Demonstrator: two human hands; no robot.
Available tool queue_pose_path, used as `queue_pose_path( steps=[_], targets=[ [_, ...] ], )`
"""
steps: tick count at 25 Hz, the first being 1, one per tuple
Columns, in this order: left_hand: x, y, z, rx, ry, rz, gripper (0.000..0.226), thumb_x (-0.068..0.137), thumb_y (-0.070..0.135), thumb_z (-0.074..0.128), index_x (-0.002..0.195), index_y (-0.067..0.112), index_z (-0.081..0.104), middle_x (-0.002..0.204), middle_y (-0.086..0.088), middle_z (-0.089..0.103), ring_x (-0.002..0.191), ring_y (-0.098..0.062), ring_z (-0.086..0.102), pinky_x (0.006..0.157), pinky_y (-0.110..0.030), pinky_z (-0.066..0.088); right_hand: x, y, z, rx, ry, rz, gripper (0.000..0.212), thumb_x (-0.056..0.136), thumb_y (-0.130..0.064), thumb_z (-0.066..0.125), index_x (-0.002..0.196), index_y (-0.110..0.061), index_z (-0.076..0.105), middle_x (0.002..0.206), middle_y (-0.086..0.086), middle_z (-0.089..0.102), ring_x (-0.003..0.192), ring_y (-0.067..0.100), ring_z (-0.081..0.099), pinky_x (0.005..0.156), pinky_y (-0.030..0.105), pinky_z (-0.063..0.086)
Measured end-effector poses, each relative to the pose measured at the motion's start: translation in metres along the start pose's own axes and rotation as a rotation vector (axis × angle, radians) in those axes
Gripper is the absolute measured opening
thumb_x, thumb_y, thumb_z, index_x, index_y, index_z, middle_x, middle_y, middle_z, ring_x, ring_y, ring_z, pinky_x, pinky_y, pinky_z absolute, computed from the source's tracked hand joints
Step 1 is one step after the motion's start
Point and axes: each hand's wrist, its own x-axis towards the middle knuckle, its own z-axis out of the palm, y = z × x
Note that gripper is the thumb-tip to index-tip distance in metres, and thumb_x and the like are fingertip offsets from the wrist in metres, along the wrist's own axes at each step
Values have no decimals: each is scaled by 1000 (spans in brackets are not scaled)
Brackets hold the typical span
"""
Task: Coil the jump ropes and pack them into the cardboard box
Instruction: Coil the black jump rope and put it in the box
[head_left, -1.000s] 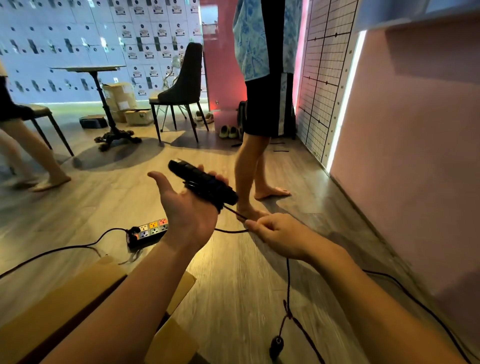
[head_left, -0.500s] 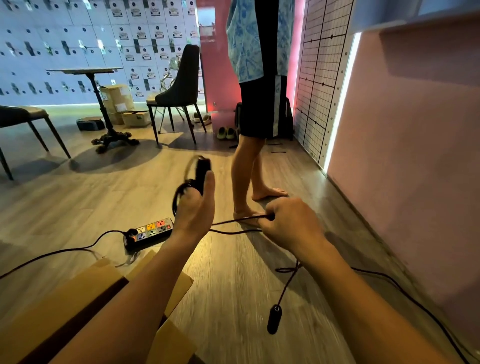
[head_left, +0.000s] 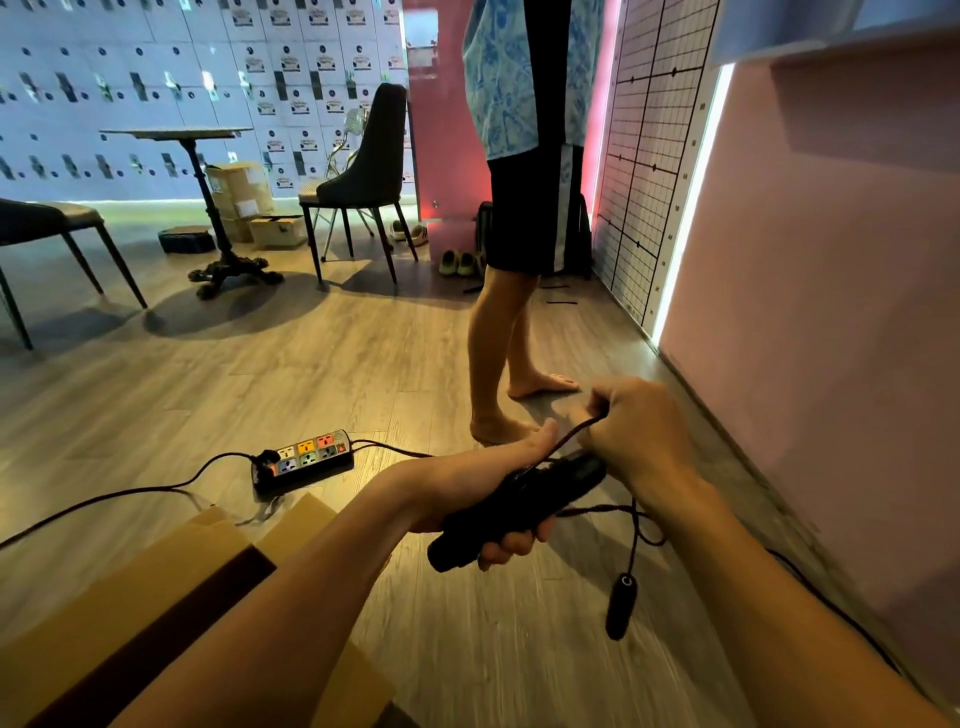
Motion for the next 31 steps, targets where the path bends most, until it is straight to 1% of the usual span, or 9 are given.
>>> queue_pose_path(
  steps=[3, 6, 10, 13, 16, 20, 22, 25, 31],
  targets=[
    [-6, 6, 4, -334, -106, 183, 71, 93, 73, 26, 76, 10, 55, 56, -1, 48, 42, -12, 46, 46, -23, 42, 0, 4, 9, 20, -27, 16, 24, 81, -24, 71, 62, -14, 61, 61, -5, 56, 58, 22, 57, 53, 42, 51],
    [-8, 9, -2, -716, -110, 504, 61, 99, 59, 26, 78, 10, 55, 56, 1, 46, 41, -11, 46, 46, -25, 42, 1, 5, 20, 63, -66, 12, 28, 83, -33, 69, 61, -15, 62, 61, -11, 51, 55, 10, 48, 50, 29, 39],
    [-10, 12, -11, -1144, 137, 984, 50, 103, 51, 30, 97, 10, 58, 72, 1, 50, 58, -10, 51, 62, -23, 50, -1, 4, 20, 68, -262, 5, 25, 88, -33, 68, 69, -18, 66, 66, -2, 60, 59, 9, 53, 52, 24, 36],
    [-11, 8, -26, -1232, 420, 1204, 55, 102, 56, 26, 114, 8, 50, 89, -6, 57, 79, -19, 58, 80, -31, 54, -5, -6, 22, 84, -407, -87, 25, 89, -38, 66, 80, -15, 70, 71, -4, 58, 62, 8, 53, 56, 23, 36],
    [-10, 3, -41, -1078, 702, 1184, 57, 99, 62, 25, 112, 12, 48, 90, -7, 58, 87, -22, 58, 93, -38, 50, -13, -19, 29, 98, -634, -196, 28, 90, -43, 67, 76, -19, 61, 81, -2, 58, 68, 9, 51, 63, 25, 40],
    [-6, -16, -57, -448, 1147, 967, 40, 103, 49, 27, 108, 20, 53, 84, -1, 58, 81, -16, 60, 86, -37, 46, -20, -31, 33, 113, -723, -320, 31, 92, -44, 65, 70, -24, 57, 81, 2, 61, 65, 9, 49, 63, 30, 45],
    [-5, -24, -58, -335, 1055, 791, 42, 104, 48, 27, 109, 15, 54, 79, -3, 58, 73, -17, 59, 79, -36, 45, -20, -33, 30, 83, -658, -333, 36, 95, -50, 57, 74, -21, 62, 81, 2, 64, 62, 8, 52, 60, 26, 44],
    [-6, -24, -50, -383, 837, 629, 50, 104, 50, 26, 112, 9, 53, 77, -6, 58, 70, -21, 57, 79, -39, 44, -15, -28, 27, 51, -613, -248, 46, 98, -54, 47, 81, -16, 67, 76, 2, 65, 61, 8, 54, 61, 23, 42],
    [-18, -9, -50, -974, 621, 955, 46, 103, 51, 27, 98, 12, 52, 71, 0, 49, 58, -12, 47, 62, -25, 45, -14, -13, 34, 60, -702, 5, 47, 100, -50, 46, 78, -15, 69, 72, 0, 61, 61, 11, 52, 62, 27, 44]
  ],
)
